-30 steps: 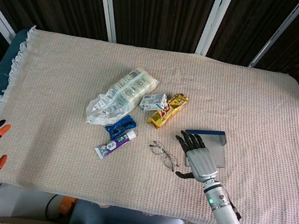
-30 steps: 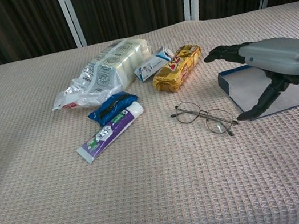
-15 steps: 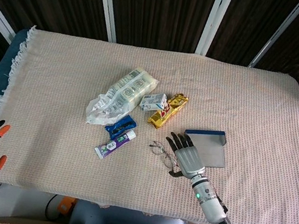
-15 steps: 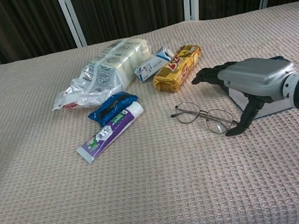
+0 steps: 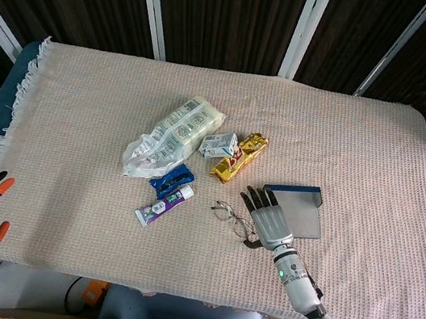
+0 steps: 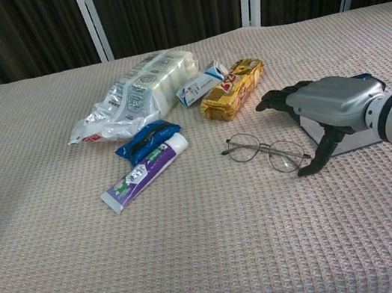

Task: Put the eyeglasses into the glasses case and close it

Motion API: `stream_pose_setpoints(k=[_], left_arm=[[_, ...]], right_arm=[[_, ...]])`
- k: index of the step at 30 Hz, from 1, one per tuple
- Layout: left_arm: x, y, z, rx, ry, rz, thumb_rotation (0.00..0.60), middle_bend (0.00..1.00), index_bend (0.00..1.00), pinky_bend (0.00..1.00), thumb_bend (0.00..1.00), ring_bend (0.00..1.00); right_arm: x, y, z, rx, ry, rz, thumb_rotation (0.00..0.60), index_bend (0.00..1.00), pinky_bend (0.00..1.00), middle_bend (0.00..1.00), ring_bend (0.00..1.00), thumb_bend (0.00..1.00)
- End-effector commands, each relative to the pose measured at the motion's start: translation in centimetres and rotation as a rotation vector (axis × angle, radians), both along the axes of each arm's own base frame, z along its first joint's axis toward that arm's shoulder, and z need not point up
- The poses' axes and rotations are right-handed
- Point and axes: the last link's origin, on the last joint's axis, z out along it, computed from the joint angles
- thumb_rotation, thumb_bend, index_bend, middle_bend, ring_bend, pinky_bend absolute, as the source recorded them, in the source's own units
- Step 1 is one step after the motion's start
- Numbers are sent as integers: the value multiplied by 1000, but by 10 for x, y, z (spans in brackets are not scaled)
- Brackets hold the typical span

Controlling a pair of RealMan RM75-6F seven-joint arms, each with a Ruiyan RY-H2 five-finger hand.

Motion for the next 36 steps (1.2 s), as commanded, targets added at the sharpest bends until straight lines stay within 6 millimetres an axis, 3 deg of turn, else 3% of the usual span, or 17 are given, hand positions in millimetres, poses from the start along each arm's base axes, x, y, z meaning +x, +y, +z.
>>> stream_pose_setpoints(k=[1, 14, 20, 28, 36], left_arm=[[0, 0, 0, 1, 0, 1, 600, 0, 0, 56, 400, 0], [-1, -1, 1, 0, -1, 1, 600, 0, 0, 56, 400, 0], [-1, -2, 2, 5, -3, 2, 600, 0, 0, 57, 401, 0], [-2, -2, 3, 9, -5, 10, 600, 0, 0, 58, 402, 0], [-2, -3, 3, 10, -6, 11, 600, 0, 0, 59, 401, 0]], right_arm=[[0, -4, -1, -13, 13, -4, 600, 51, 0, 0, 0, 259], [-6, -33, 8, -119, 120, -12, 600, 50, 0, 0, 0, 259], [-4, -27, 17, -103, 93, 6, 600, 56, 0, 0, 0, 259], [7, -3, 31, -41, 93, 147, 600, 160, 0, 0, 0, 259], [17, -9, 27, -28, 184, 283, 600, 396, 0, 0, 0, 319]])
